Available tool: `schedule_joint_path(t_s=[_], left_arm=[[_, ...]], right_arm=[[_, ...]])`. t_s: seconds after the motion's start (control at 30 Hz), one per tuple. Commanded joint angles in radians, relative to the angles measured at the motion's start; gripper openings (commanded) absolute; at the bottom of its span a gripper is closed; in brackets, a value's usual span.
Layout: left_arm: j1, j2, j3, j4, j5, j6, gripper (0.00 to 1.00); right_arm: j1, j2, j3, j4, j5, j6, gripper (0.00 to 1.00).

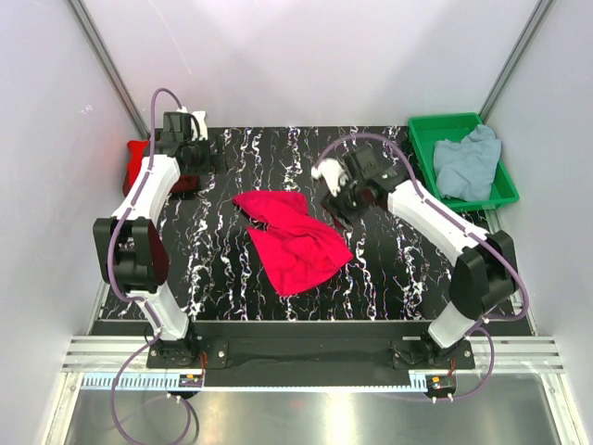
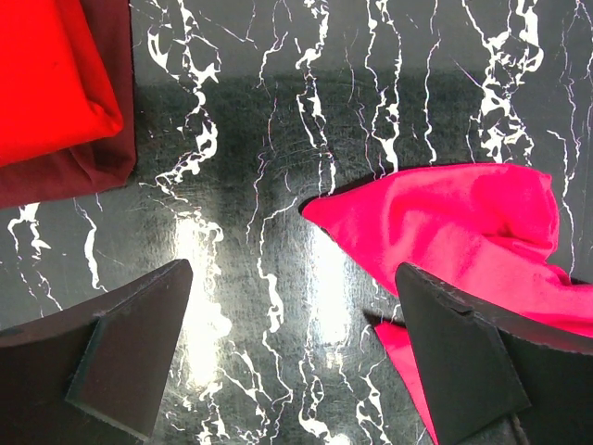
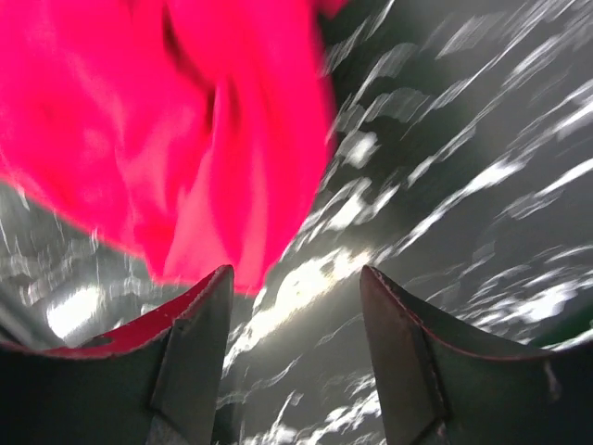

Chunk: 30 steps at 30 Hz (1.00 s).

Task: Fold and stack the t-shirts
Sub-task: Flatten the tshirt out

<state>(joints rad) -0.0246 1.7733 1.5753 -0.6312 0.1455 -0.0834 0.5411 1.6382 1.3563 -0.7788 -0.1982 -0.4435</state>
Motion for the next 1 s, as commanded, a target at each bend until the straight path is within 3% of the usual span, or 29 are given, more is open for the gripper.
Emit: schedule_joint_path(t_s=[0.0,0.13,0.3,0.33,0.43,0.97], left_arm=[[0.005,-0.049,-0.021,0.048,0.005,-0.004,0.99],[-0.006,-0.051,-0.043,0.048,0.011,-0.001,0.99],[-0.014,-0.058,-0.05,0.048,0.034,-0.007,0.99],[-0.015,-0.066,-0.055,0.051,0.034,-0.007,0.99],[-0.021,-0.086,-0.081,0.059,0.035,-0.009,0.99],[-0.035,-0.11,-0.113,0.093,0.035,-0.01,0.99]], right_arm=[[0.002,-0.008,0.196,0.147,0.011,0.046,0.64],[0.008,0.136,0.348,0.157,-0.055,0.086,0.65],[0.054,0.25,0.389,0.145,-0.154,0.075,0.68],[0.056,0.28,0.408,0.129,-0.177,0.089,0.82],[0.062,0.316,0.409,0.118,-0.217,0.123,0.96],[0.129,0.235,0.297,0.127,-0.138,0.1,0.97]])
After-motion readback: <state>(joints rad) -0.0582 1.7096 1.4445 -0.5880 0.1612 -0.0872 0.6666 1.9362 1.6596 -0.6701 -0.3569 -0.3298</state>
